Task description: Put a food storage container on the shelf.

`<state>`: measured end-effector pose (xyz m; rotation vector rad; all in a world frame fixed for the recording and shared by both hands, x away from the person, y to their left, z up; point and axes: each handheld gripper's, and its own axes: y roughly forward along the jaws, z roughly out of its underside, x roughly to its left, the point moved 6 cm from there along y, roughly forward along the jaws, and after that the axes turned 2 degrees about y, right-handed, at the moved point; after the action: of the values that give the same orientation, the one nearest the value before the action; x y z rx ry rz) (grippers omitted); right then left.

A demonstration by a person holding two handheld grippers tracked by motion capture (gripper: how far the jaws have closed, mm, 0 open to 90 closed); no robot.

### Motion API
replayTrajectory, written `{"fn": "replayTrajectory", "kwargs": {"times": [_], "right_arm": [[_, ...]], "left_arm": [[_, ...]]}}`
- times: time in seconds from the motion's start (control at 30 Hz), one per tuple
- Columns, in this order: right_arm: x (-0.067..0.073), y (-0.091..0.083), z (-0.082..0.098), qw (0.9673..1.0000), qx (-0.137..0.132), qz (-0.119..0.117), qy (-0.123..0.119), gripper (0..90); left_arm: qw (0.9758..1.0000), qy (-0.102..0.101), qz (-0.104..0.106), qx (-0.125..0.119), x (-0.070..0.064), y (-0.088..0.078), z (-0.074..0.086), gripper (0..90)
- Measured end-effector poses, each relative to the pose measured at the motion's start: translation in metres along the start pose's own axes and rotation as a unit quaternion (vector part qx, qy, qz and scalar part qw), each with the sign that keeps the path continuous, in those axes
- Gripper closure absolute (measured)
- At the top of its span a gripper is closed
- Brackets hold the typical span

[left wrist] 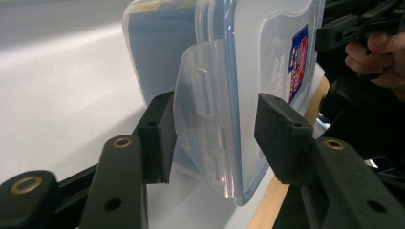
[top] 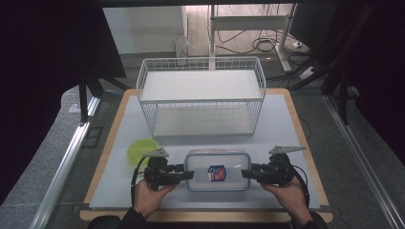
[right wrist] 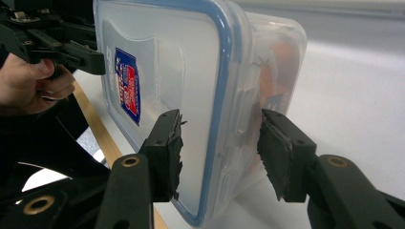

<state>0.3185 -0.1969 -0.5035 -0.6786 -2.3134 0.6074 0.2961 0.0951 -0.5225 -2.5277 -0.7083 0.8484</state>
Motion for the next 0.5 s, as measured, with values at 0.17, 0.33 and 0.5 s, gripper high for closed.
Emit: {"fn": "replayTrajectory", "kwargs": {"times": [0.17, 0.33, 0.5], "right_arm": [[0.003, -0.003, -0.012, 0.9998, -0.018, -0.008, -0.005, 51.1], [0.005, -0.005, -0.021, 0.9996, -0.026, -0.01, -0.011, 51.1], [0.01, -0.007, -0.036, 0.999, -0.036, -0.013, -0.021, 51.1]], "left_arm": [[0.9999, 0.005, 0.003, -0.012, -0.001, -0.008, -0.009, 51.8], [0.9997, 0.012, 0.002, -0.021, 0.0, -0.015, -0.018, 52.2], [0.9993, 0.021, -0.005, -0.03, -0.001, -0.024, -0.03, 52.4]]}}
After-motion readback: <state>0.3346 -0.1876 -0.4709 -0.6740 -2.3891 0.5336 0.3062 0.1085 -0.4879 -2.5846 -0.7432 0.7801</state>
